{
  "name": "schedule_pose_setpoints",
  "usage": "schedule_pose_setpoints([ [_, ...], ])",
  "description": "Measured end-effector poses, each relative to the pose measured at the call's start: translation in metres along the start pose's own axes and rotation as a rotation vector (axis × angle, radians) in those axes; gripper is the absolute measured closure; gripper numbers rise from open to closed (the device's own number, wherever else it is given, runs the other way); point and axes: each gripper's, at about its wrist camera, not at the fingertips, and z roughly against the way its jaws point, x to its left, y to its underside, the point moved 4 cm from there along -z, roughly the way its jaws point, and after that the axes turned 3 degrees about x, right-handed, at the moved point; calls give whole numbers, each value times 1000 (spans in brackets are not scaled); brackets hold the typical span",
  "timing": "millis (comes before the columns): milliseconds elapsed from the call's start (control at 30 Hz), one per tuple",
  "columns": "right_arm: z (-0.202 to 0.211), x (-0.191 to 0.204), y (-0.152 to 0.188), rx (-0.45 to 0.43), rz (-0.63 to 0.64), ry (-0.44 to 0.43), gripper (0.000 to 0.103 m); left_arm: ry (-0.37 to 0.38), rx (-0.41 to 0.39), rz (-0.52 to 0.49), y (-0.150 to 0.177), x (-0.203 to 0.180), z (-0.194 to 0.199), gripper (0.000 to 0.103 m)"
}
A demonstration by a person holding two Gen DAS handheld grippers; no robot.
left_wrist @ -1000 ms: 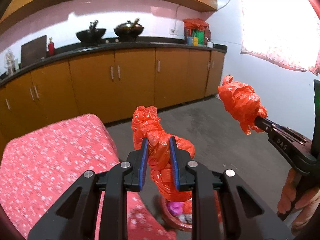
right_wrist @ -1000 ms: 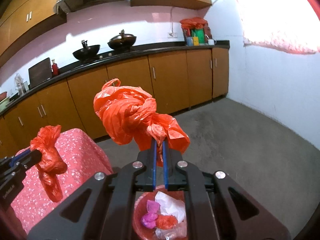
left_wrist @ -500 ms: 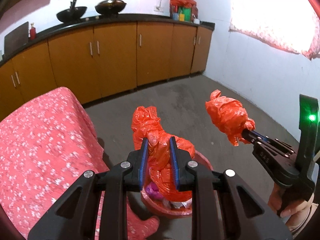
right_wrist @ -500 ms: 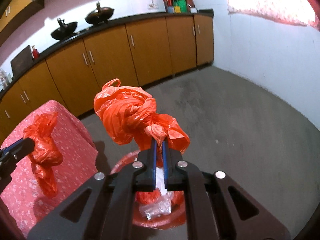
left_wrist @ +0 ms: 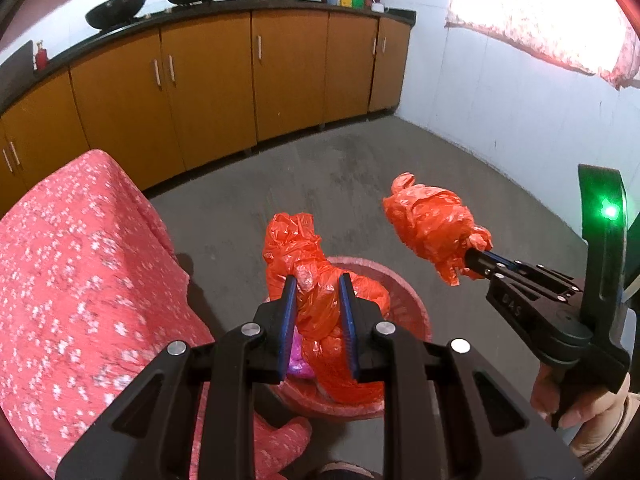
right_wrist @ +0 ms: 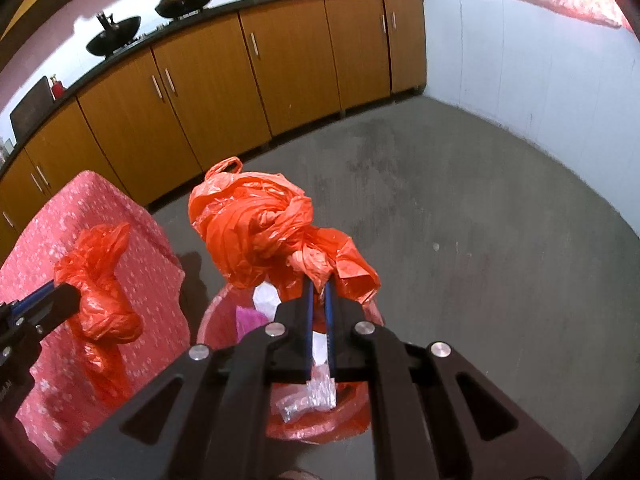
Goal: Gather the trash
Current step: 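Carry both red bags over the orange basket and open both grippers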
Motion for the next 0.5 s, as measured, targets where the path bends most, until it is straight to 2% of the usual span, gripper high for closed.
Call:
schedule_pose_setpoints([
  [500,-39,7,9,79,12,8,96,3,82,14,8,2,-39,81],
])
